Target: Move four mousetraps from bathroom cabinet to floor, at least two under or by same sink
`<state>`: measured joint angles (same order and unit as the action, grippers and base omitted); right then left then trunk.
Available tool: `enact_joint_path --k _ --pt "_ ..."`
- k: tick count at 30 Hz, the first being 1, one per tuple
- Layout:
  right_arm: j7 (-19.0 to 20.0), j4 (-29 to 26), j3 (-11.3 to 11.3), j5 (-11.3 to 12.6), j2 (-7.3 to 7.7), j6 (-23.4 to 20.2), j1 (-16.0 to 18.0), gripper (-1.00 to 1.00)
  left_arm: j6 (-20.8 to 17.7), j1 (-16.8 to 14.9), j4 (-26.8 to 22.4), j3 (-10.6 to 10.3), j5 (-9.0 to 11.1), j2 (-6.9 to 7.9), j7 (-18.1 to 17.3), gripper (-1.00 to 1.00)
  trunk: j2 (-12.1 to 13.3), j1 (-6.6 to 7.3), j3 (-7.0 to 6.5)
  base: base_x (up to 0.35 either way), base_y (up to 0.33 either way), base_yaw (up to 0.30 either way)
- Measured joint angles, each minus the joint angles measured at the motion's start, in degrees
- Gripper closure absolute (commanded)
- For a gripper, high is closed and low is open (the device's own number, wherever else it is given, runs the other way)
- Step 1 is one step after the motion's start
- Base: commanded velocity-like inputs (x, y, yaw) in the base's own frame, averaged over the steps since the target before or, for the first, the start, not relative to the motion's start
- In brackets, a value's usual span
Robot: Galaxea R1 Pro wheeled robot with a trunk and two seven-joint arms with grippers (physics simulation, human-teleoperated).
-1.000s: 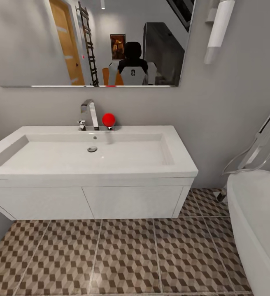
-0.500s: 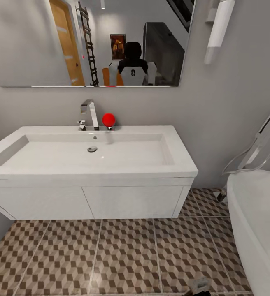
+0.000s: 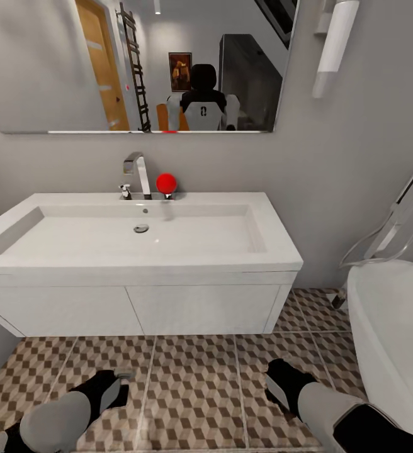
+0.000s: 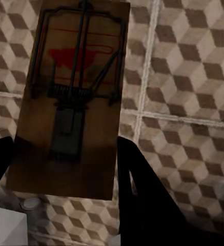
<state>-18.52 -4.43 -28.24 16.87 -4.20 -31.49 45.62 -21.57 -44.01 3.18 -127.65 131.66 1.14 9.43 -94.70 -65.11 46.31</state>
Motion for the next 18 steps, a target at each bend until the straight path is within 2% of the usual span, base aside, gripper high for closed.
enact_joint_path --k 2,3,6,9,13,18 --pt "0.1 0.2 0.0 0.0 -0.76 -1.2 0.5 1.0 0.4 -0.4 -0.1 0.1 0.0 0.03 2.3 1.0 0.0 0.0 0.0 0.0 0.0 0.0" --pt "0.8 0.3 0.0 0.0 -1.5 -1.8 0.4 1.0 0.6 -0.6 -1.2 0.4 0.1 -1.36 3.4 1.0 0.0 0.0 0.0 0.0 0.0 0.0" --pt "1.0 0.1 -0.2 -0.3 -1.49 -1.6 0.3 1.0 0.5 -0.6 -1.5 0.2 -0.1 -2.54 3.6 1.0 0.0 0.0 0.0 0.0 0.0 0.0" --pt "2.2 -0.1 -0.2 -0.3 -1.61 -1.3 0.3 1.0 0.2 -0.6 -1.5 0.3 0.0 -2.81 3.6 1.0 0.0 0.0 0.0 0.0 0.0 0.0" --pt "5.8 -1.0 -0.3 -0.3 -1.96 -1.3 0.3 1.0 0.1 -0.7 -1.2 0.5 0.1 -3.12 3.6 1.0 0.0 0.0 0.0 0.0 0.0 0.0" --pt "7.0 -2.7 -0.1 -0.3 -2.0 -1.3 0.4 1.0 0.1 -0.6 -1.3 0.7 0.2 -4.21 3.7 1.0 0.0 0.0 0.0 0.0 0.0 0.0"
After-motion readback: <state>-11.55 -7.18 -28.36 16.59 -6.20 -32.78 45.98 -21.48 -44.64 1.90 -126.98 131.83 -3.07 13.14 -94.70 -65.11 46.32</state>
